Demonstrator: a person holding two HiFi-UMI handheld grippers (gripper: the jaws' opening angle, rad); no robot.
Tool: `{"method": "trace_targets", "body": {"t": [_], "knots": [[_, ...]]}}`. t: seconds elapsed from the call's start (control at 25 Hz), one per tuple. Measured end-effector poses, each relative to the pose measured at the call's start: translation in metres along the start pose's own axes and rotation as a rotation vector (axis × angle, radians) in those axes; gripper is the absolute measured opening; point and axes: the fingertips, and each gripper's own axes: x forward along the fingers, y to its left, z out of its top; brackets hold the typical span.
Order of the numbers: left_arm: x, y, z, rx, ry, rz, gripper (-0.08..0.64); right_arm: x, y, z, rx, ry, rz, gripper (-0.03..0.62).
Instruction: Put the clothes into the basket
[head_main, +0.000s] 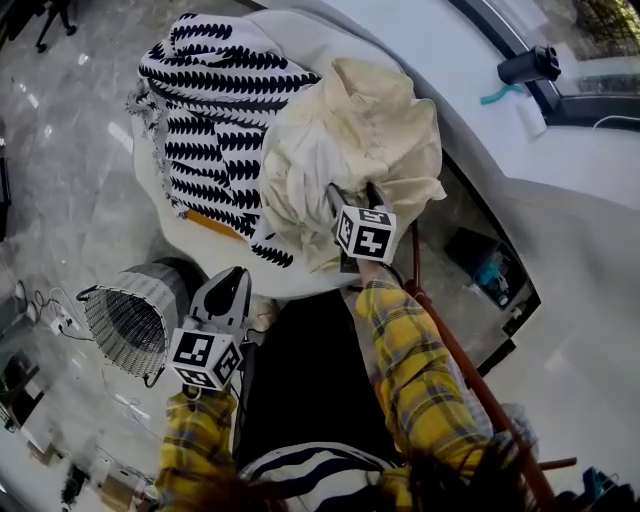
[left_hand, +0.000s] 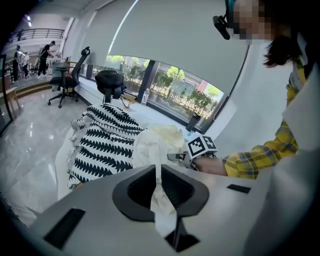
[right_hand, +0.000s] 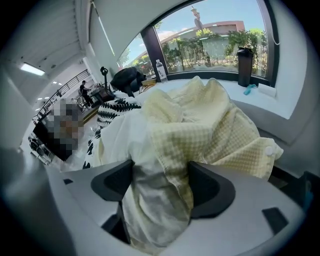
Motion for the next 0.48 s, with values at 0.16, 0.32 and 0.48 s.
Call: {"method": "trace_targets", "body": {"t": [0.16, 0.32, 0.48], "knots": [[0.004, 0.005, -0.002, -0.016, 0.002, 0.001, 0.044, 0.005, 0.000, -0.004, 0.032, 0.027, 0.055, 0.356], [0.005, 0.001, -0.003, -0.024, -0.001, -0.010, 0.044, 0.003, 0.001, -0.005, 0.023, 0.054, 0.066, 0.311], [0.002, -0.005, 0.002, -0.021, -0.011, -0.026, 0.044, -0.007, 0.008, -0.006, -0.025, 0.038, 0.051, 0.219]]}}
